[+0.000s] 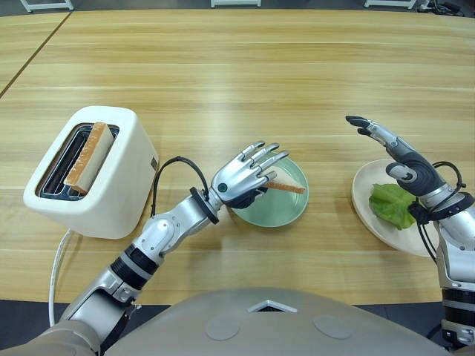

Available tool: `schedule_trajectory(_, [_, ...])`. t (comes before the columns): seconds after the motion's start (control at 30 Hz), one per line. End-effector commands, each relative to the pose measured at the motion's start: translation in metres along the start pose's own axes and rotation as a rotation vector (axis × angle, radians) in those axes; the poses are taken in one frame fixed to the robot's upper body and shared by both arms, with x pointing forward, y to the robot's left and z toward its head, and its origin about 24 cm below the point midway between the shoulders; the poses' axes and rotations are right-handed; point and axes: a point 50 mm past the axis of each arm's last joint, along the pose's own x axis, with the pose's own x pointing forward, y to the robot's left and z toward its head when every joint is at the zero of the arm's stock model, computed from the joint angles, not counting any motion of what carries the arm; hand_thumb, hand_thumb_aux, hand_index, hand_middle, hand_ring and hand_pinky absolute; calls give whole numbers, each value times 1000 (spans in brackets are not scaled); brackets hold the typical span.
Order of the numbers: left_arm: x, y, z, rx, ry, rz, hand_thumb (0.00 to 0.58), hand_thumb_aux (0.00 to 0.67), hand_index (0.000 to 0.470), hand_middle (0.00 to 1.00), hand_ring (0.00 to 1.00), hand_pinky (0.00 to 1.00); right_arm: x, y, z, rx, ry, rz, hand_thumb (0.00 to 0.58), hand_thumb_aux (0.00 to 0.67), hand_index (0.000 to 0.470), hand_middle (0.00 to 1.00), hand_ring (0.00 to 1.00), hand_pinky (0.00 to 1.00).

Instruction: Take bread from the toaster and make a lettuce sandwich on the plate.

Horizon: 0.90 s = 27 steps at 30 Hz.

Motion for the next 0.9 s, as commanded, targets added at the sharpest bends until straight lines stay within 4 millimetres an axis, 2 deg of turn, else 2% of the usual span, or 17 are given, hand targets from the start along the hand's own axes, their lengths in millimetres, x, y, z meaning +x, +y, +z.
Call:
schedule_trajectory(0.03, [-15, -14, -1, -7, 53, -105, 0, 0, 0, 0, 0, 0, -14, -10, -7, -132, 93, 62, 0, 0, 0, 0, 0, 0])
schedule_trajectory(0.17, [-25, -12, 1, -12, 87, -123, 0, 0, 0, 0, 0, 0, -29, -26, -14, -390, 220, 167, 0, 0, 0, 0, 0, 0])
schedule_trajectory(0.3, [-26, -7, 0, -8, 113, -109, 0, 0, 0, 0, 0, 0, -56, -37, -41, -626, 414, 290, 0, 0, 0, 0, 0, 0])
schedule_trajectory(0.4, [-27, 1, -3, -5, 133, -77, 0, 0, 0, 0, 0, 0, -76, -43, -57, -740, 522, 371, 0, 0, 0, 0, 0, 0])
schedule_trajectory(0.5, [-28, 16, -6, -122, 193, 6, 0, 0, 0, 0, 0, 0, -77, -47, -70, -853, 559, 429, 0, 0, 0, 0, 0, 0])
schedule_trajectory(0.67, [-42, 36, -9, -535, 304, 125, 0, 0, 0, 0, 0, 0, -80, -45, -87, -950, 587, 479, 0, 0, 0, 0, 0, 0])
schedule_trajectory(0.9, [-57, 41, -5, -699, 345, 141, 0, 0, 0, 0, 0, 0, -73, -30, -101, -976, 560, 519, 0, 0, 0, 0, 0, 0])
